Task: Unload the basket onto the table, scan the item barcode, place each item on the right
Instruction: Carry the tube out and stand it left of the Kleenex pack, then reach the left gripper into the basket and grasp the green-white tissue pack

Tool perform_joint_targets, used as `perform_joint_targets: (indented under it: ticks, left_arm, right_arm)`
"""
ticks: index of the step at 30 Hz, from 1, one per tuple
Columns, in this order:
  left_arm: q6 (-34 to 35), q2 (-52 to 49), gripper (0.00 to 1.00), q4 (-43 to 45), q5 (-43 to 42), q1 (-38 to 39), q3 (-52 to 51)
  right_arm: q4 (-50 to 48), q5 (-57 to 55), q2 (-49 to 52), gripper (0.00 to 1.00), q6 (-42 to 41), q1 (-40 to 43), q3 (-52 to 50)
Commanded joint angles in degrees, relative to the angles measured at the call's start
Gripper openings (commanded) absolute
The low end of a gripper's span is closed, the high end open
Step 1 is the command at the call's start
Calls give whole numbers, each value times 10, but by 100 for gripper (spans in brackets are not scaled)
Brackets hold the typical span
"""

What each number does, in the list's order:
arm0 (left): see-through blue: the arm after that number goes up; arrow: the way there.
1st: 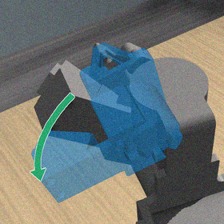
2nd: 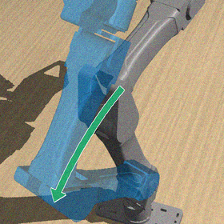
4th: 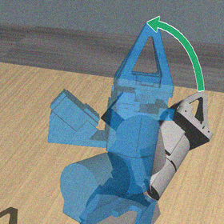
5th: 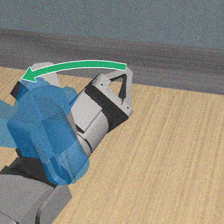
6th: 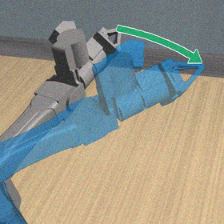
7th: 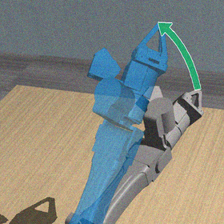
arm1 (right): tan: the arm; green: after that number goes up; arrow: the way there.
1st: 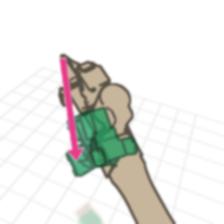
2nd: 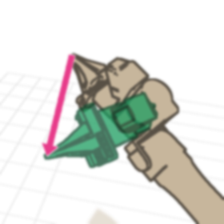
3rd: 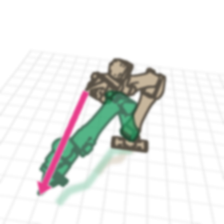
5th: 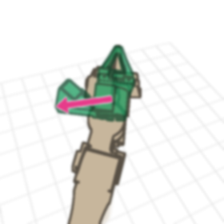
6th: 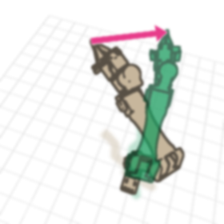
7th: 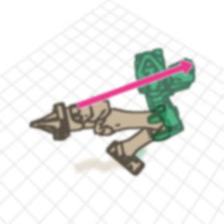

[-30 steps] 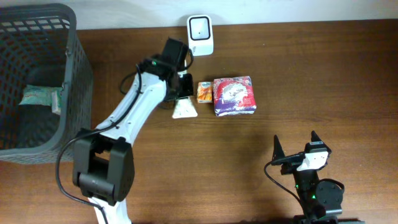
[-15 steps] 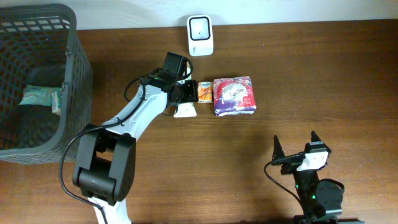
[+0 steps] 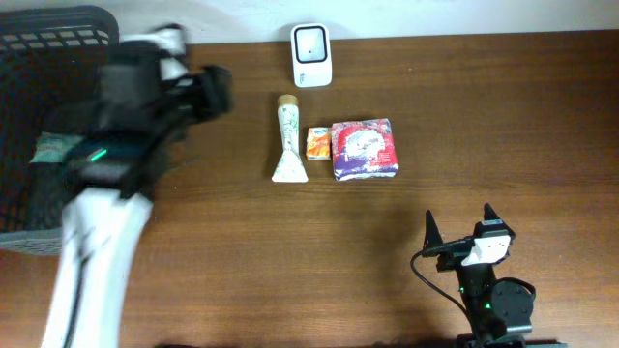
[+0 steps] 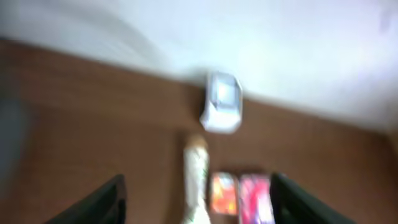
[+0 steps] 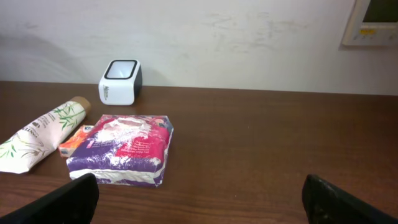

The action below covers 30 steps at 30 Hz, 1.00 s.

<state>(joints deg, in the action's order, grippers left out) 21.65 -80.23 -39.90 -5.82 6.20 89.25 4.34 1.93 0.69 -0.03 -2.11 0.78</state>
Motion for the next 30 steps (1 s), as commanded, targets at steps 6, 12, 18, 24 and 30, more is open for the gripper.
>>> perform_joint_targets:
  ticks: [6, 12, 18, 24, 30]
  left_arm:
    - [-12, 143, 75, 17, 186, -228, 10]
    - [-215, 39, 67, 23, 187, -280, 10]
    - [-233, -132, 80, 16, 58, -358, 10]
    - [-321, -234, 81, -35, -11, -401, 10]
    - [-325, -323, 64, -49, -76, -398, 9]
  right_arm:
    - [2, -1, -4, 99, -4, 3, -5]
    - [2, 0, -4, 98, -4, 3, -5]
    - [2, 0, -4, 99, -4, 3, -5]
    - [2, -1, -4, 99, -4, 3, -5]
    - [2, 0, -4, 99, -4, 3, -5]
